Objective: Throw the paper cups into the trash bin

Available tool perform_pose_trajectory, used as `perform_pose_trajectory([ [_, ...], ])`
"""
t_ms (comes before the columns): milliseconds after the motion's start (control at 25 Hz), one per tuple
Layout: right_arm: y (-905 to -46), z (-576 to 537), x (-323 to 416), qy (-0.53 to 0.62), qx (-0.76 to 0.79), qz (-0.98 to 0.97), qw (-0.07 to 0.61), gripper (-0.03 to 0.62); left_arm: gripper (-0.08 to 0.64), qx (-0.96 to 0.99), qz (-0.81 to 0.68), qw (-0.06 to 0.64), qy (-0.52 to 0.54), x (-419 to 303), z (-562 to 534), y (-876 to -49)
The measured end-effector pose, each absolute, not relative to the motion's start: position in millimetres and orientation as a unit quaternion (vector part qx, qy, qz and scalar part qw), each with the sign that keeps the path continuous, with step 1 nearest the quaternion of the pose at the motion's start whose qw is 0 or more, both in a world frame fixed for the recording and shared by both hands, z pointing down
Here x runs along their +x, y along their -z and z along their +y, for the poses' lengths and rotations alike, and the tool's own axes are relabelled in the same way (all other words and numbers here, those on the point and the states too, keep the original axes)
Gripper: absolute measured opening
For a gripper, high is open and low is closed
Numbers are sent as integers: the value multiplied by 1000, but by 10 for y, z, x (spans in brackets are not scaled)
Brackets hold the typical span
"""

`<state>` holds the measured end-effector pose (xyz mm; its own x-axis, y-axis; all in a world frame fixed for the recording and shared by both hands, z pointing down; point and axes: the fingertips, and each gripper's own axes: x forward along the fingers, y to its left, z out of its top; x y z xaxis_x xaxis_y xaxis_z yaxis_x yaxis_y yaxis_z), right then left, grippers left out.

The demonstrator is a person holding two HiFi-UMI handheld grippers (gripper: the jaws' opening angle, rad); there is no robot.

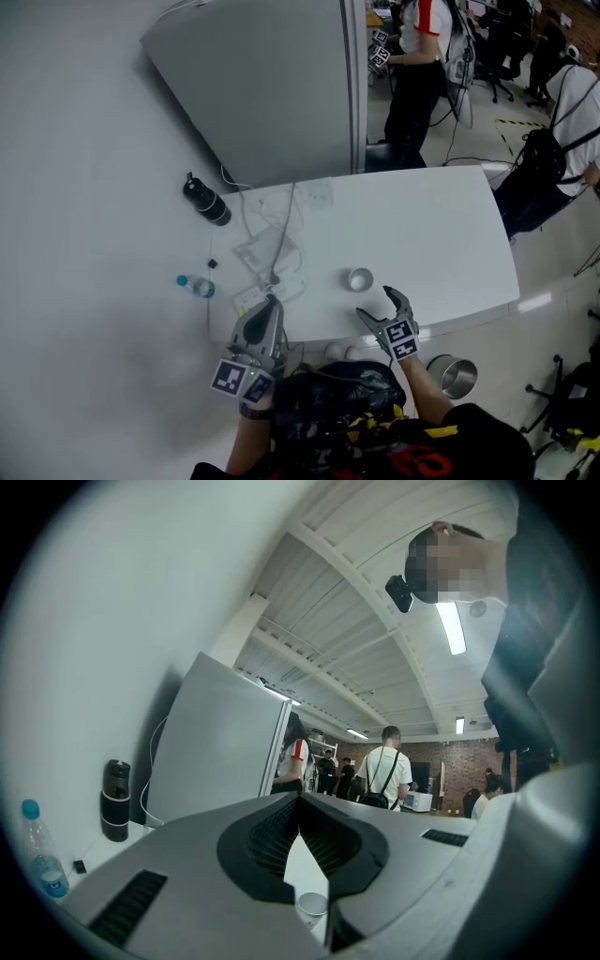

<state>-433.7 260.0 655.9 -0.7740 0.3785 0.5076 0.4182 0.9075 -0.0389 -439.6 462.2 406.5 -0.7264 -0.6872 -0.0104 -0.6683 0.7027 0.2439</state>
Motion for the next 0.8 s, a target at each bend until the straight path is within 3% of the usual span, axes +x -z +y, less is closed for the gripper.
perform_pose_trajectory([
  [40,-6692,2593,-4364,38,-211,-938,272,411,5,367,-922,44,116,-4379,4631,-4083],
  [80,-6821,2591,-4401,38,-212,-935,283,473,5,365,-922,46,117,-4366,4636,-4092],
  [520,-7711,2528,-4960,55,-190,-915,353,472,5,329,-938,48,103,-4374,4801,-4066],
  [680,-7780,2556,-4969,69,-195,-910,360,309,5,323,-940,52,100,-4336,4802,-4089],
  [800,-7724,2605,-4974,74,-204,-911,351,306,5,317,-942,46,102,-4345,4808,-4067],
])
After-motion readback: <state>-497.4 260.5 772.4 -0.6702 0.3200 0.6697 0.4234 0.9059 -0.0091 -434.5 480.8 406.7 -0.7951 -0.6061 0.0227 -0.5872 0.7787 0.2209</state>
